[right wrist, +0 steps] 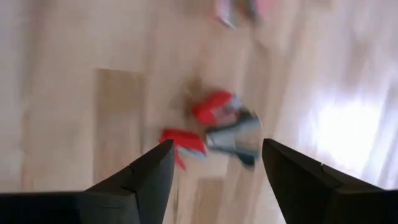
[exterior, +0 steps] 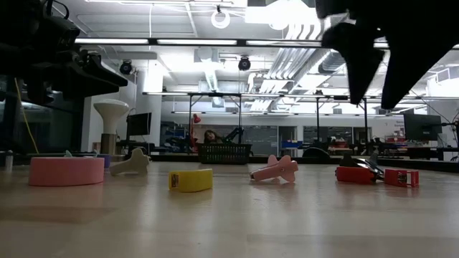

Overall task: Pick and place Stapler, Stapler remover, tape
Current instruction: Put the right red stapler into the black bin

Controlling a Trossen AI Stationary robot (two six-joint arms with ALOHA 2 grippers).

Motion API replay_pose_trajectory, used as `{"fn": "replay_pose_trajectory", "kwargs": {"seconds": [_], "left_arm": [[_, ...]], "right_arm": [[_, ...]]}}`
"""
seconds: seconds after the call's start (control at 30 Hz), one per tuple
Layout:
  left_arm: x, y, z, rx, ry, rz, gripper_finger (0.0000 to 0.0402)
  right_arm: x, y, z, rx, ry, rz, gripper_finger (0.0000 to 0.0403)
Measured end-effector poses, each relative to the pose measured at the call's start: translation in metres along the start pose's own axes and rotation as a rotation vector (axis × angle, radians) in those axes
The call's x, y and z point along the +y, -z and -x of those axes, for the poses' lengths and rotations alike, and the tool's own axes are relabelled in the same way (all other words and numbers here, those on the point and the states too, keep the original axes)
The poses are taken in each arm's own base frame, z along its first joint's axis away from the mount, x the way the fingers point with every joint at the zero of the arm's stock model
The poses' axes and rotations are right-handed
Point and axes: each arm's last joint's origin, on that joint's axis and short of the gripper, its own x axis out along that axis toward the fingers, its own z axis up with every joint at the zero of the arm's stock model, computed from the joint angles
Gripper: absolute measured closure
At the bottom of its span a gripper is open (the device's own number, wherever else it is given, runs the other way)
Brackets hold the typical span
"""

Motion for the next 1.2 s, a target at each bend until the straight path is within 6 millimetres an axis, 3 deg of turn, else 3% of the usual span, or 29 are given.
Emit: {"fn": "replay_pose_trajectory", "kwargs": {"seconds": [0.27, 0.57, 0.83, 1.2], "left_arm": [[0.0, 0.0, 0.0, 0.0, 0.0, 0.0, 0.0204], [0.0, 0.0, 0.0, -0.001, 0.0, 0.0, 0.0204], [0.0, 0.0, 0.0, 0.0, 0.0, 0.0, 0.0204], [0.0, 0.0, 0.0, 0.0, 0.0, 0.0, 0.0204]], "right_arm": [[0.006, -0.002, -0.003, -0.003, -0.085, 0.249, 0.0166], [0.021, -0.002, -0.04, 0.181, -0.145, 0.536, 0.0166], [0.025, -0.003, -0.053, 0.213, -0.137, 0.64, 0.0167], [0.018, -0.006, -0.056, 0.209, -0.151, 0.727, 0.0167]]}}
